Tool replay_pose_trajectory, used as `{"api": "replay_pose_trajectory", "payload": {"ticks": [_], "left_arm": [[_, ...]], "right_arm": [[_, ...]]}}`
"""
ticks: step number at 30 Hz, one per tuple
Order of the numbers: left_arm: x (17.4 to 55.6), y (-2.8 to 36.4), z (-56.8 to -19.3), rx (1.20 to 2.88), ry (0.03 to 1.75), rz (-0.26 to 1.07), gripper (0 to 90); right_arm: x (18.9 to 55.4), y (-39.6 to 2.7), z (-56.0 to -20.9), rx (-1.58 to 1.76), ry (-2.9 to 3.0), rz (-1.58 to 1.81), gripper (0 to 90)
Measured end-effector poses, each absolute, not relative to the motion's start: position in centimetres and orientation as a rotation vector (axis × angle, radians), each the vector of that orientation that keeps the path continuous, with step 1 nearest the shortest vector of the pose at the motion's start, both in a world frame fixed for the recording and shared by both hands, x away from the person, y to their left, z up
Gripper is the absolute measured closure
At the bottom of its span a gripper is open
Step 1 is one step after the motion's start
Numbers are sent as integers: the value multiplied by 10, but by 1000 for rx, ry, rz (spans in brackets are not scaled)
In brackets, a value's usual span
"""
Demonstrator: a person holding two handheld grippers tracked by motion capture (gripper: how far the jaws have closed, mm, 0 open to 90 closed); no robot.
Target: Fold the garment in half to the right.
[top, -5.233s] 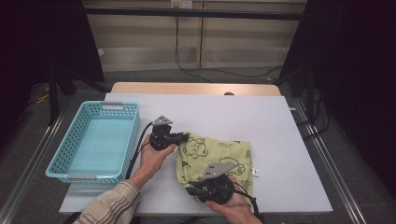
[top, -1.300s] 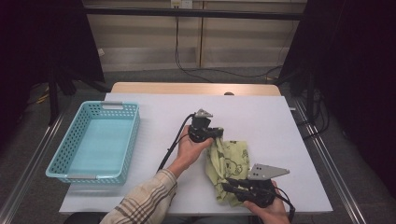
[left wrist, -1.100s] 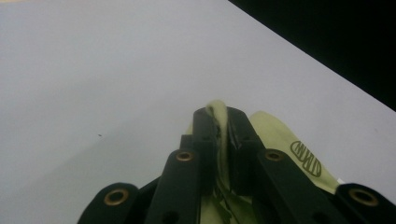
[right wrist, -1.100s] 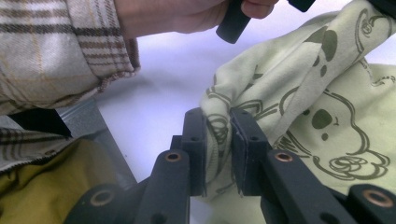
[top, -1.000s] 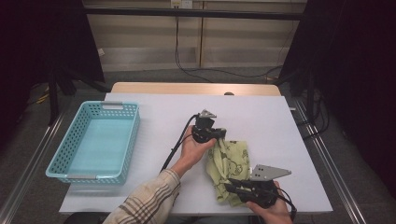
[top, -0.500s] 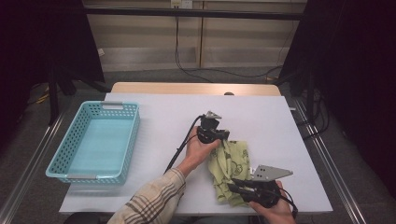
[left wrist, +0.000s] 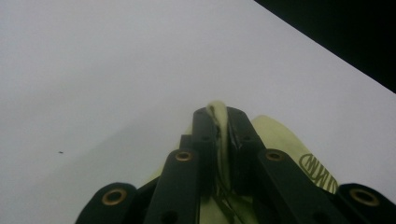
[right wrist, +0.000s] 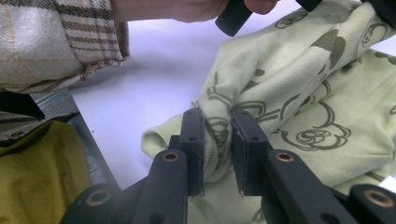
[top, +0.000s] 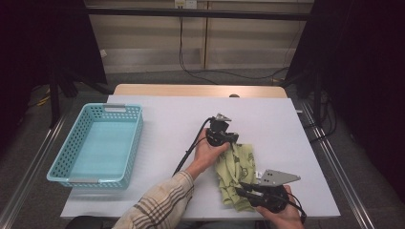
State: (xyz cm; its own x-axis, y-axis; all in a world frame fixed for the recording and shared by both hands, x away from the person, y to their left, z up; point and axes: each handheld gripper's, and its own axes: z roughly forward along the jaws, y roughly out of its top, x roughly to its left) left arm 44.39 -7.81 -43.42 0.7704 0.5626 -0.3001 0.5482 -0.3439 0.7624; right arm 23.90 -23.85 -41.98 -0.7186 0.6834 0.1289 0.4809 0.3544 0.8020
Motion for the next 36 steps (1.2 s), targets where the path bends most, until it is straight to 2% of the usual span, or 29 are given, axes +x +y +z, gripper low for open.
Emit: {"api": "replay_pose_trajectory", "payload": {"ticks": [20, 26, 36], "left_arm": [[446, -102, -440, 2054, 823, 1, 835], [446, -103, -442, 2088, 792, 28, 826], [446, -109, -446, 2093, 817, -1, 800]], "right_arm": [[241, -251, -428, 1066, 2412, 1245, 754], [239, -253, -431, 1087, 2416, 1222, 752], [237, -254, -432, 1117, 2444, 1174, 754]]}}
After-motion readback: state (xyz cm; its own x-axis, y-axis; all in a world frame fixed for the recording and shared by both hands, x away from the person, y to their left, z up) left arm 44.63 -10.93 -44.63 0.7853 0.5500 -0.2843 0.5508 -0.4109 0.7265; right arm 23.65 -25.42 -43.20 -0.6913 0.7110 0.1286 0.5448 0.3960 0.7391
